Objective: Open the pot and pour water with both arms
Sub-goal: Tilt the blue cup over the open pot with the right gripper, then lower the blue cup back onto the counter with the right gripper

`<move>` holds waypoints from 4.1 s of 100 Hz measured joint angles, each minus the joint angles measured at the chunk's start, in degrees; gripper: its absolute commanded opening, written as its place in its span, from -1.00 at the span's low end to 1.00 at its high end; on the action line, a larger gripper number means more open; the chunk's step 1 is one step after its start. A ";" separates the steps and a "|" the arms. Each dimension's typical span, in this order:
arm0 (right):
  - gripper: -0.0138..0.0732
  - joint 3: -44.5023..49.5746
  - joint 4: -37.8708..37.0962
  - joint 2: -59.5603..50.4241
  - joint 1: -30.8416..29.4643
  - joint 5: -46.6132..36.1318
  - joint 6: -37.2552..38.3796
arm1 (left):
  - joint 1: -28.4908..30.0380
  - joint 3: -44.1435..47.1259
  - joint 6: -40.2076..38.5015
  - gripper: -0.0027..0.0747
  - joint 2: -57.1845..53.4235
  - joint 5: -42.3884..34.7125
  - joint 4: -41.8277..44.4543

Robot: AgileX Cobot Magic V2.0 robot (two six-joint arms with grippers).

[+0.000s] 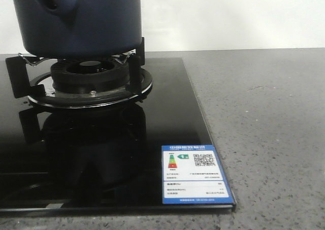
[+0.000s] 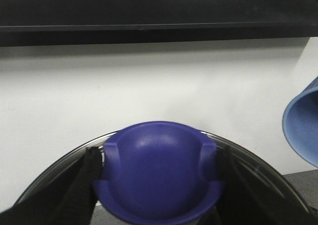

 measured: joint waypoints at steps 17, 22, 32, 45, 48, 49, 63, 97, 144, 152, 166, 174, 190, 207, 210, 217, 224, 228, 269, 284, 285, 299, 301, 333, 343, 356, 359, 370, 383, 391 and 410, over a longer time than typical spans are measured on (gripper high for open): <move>0.09 0.00 -0.09 0.00 0.00 -0.09 0.00 | 0.00 0.00 0.00 -0.02 0.00 0.00 0.00; 0.09 0.00 -0.09 0.00 0.00 -0.09 0.00 | 0.00 0.00 0.00 -0.02 0.00 0.00 0.00; 0.09 0.00 -0.09 0.00 0.00 -0.11 0.00 | 0.00 0.00 0.00 -0.02 0.00 0.00 0.00; 0.09 0.00 -0.09 0.00 0.00 -0.11 0.00 | 0.00 0.00 0.00 -0.02 0.00 0.00 0.00; 0.09 0.00 -0.09 0.00 0.00 -0.11 0.00 | 0.00 0.00 0.00 -0.02 0.00 0.00 0.00; 0.09 0.00 -0.09 0.00 0.00 -0.11 0.00 | 0.00 0.00 0.00 -0.02 0.00 0.00 0.00; 0.09 0.00 -0.09 0.00 0.00 -0.11 0.00 | 0.00 0.00 0.00 -0.02 0.00 0.00 0.00; 0.09 0.00 2.34 0.00 0.00 0.89 0.38 | 0.00 0.00 0.00 -0.02 0.00 0.02 0.00; 0.09 0.00 18.58 -1.86 -2.07 8.74 18.70 | 0.00 0.00 0.00 -0.02 0.00 0.02 0.00; 0.09 0.00 24.39 -3.86 -4.43 7.79 20.41 | 0.00 0.00 0.00 -0.02 0.00 0.02 0.00; 0.09 1.20 34.06 -8.26 -9.19 4.89 21.26 | 0.00 0.00 0.00 -0.02 0.00 0.02 0.00; 0.09 4.36 40.08 -11.31 -12.18 1.42 21.61 | 0.00 0.00 0.00 -0.02 0.00 0.02 0.00; 0.09 14.44 46.66 -17.83 -19.00 -9.34 26.39 | 0.00 0.00 0.00 -0.02 0.00 0.02 0.00; 0.09 27.78 47.37 -24.11 -25.76 -22.61 32.58 | 0.00 0.00 0.00 -0.02 0.00 0.02 0.00; 0.09 29.82 47.37 -25.00 -26.92 -24.41 33.29 | 0.00 0.00 0.00 -0.02 0.00 0.02 0.00; 0.09 34.86 47.87 -27.02 -29.20 -29.00 34.18 | 0.00 0.00 0.00 -0.02 0.00 0.02 0.00; 0.09 40.01 49.39 -28.67 -31.63 -33.99 34.56 | 0.00 0.00 0.00 -0.02 0.00 0.02 0.00; 0.09 43.11 50.50 -29.37 -32.93 -37.24 34.79 | 0.00 0.00 0.00 -0.02 0.00 0.02 0.00; 0.09 64.30 54.84 -29.74 -41.37 -50.99 35.34 | 0.00 0.00 0.00 -0.02 0.00 0.02 0.00; 0.09 66.17 54.84 -26.87 -41.61 -53.07 34.31 | 0.00 0.00 0.00 -0.02 0.00 0.02 0.00; 0.09 66.30 54.84 -26.70 -41.61 -53.20 34.27 | 0.00 0.00 0.00 -0.02 0.00 0.02 0.00; 0.09 66.42 54.84 -23.12 -41.61 -57.84 33.52 | 0.00 0.00 0.00 -0.02 0.00 0.02 0.00; 0.09 66.42 54.84 -22.57 -41.61 -58.44 33.43 | 0.00 0.00 0.00 -0.02 0.00 0.02 0.00; 0.09 66.42 54.93 -18.13 -41.61 -62.53 33.43 | 0.00 0.00 0.00 -0.02 0.00 0.02 0.00; 0.09 66.42 54.93 -18.04 -41.61 -62.53 33.43 | 0.00 0.00 0.00 -0.02 0.00 0.02 0.00; 0.10 66.42 54.93 -18.04 -41.61 -62.32 33.43 | 0.00 0.00 0.00 -0.02 0.00 0.02 0.00; 0.10 66.42 54.93 -18.04 -41.61 -62.20 33.43 | 0.00 0.00 0.00 -0.02 0.00 0.02 0.00; 0.39 66.42 54.93 -18.04 -41.61 -62.13 33.43 | 0.00 0.00 0.00 -0.02 0.00 0.02 0.00; 0.82 66.42 54.93 -18.04 -41.61 -61.60 33.43 | 0.00 0.00 0.00 -0.02 0.00 0.02 0.00; 0.84 66.42 54.93 -18.04 -41.61 -61.19 33.43 | 0.00 0.00 0.00 -0.02 0.00 0.02 0.00; 0.84 68.11 54.93 -20.58 -41.61 -60.84 33.43 | 0.00 0.00 0.00 -0.02 0.00 0.02 0.00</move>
